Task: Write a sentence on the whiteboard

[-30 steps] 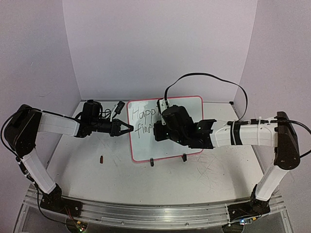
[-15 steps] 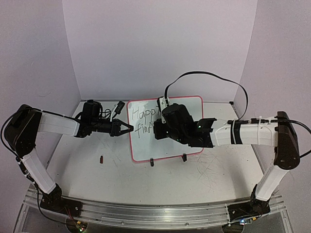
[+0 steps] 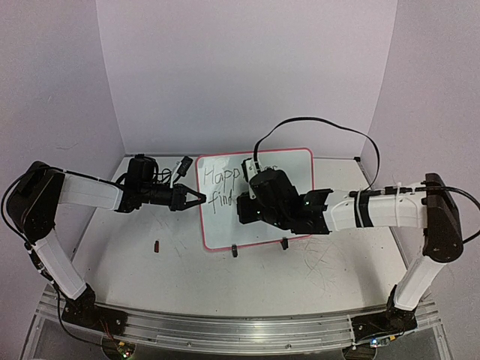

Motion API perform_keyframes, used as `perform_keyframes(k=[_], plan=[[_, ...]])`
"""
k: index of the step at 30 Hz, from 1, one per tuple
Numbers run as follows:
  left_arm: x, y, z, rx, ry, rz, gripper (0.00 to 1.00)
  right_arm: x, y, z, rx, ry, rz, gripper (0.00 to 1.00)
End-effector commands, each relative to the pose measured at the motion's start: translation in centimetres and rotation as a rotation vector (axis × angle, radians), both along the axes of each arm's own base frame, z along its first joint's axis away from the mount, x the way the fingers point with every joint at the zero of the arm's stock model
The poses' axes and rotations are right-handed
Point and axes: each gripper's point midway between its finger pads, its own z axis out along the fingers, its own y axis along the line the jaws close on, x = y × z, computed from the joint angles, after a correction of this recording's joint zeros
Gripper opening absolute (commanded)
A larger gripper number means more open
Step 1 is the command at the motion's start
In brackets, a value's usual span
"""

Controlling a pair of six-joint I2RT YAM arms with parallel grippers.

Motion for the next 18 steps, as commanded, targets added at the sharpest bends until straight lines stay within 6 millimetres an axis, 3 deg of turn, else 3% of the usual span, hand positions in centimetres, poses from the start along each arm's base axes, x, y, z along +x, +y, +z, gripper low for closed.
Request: perform_keyframes(k=[1,9,16,18], plan=[[1.5,0.3,-1.8,0.083,-0.019,0.071,0.00,-0.2,-1.2,-0.7,-0.013,0.018,-0.026,0.00],[1.5,0.3,-1.9,0.085,-0.015,0.071,0.00,-0.6,-2.5,-0.3,-0.018,0.012,-0.054,0.00],[1.5,0.3,-1.9,0.085,-0.015,0.072,0.00,-1.0,-1.5,4.3,0.086,-0.032,0.004,0.00],[1.5,0.3,-1.9,0.085,-0.015,0.072,0.00,-1.1,-1.6,4.2,0.081,-0.041,0.018,0.00]])
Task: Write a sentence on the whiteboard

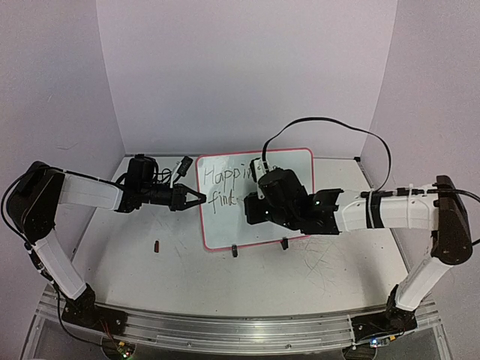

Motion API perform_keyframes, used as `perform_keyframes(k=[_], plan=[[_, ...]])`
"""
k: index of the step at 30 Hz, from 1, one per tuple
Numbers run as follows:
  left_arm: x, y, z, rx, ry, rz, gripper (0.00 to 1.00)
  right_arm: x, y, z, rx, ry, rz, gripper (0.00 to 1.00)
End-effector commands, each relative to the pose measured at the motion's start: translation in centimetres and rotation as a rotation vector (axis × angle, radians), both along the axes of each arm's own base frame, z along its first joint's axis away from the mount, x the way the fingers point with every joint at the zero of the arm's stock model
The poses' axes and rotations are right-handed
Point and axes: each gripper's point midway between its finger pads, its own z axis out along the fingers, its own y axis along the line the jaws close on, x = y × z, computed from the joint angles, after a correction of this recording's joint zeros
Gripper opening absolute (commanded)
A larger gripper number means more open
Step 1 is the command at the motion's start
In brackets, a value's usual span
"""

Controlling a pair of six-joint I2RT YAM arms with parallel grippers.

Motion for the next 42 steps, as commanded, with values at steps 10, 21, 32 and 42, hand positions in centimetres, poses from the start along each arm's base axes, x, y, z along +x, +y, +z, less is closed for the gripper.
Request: perform_keyframes(k=[10,21,32,42], plan=[[1.7,0.2,-2.0,0.087,-0.011,0.075,0.00,0.8,-0.5,3.6,0.090,-0.050,0.063,0.00],[1.6,0.2,-2.1,0.093,-0.013,0.077,0.00,-0.1,-1.4,3.2,0.058,-0.077,0.050,0.00],[1.6,0.0,-2.4,0.098,-0.008,0.076,0.00,0.0,-1.8,3.4,0.037,-0.098,0.048,0.00],[1.8,0.0,-2.2,0.097,-0.013,0.079,0.00,0.3,-0.9,3.4,0.031,-0.100,0.067,0.00]])
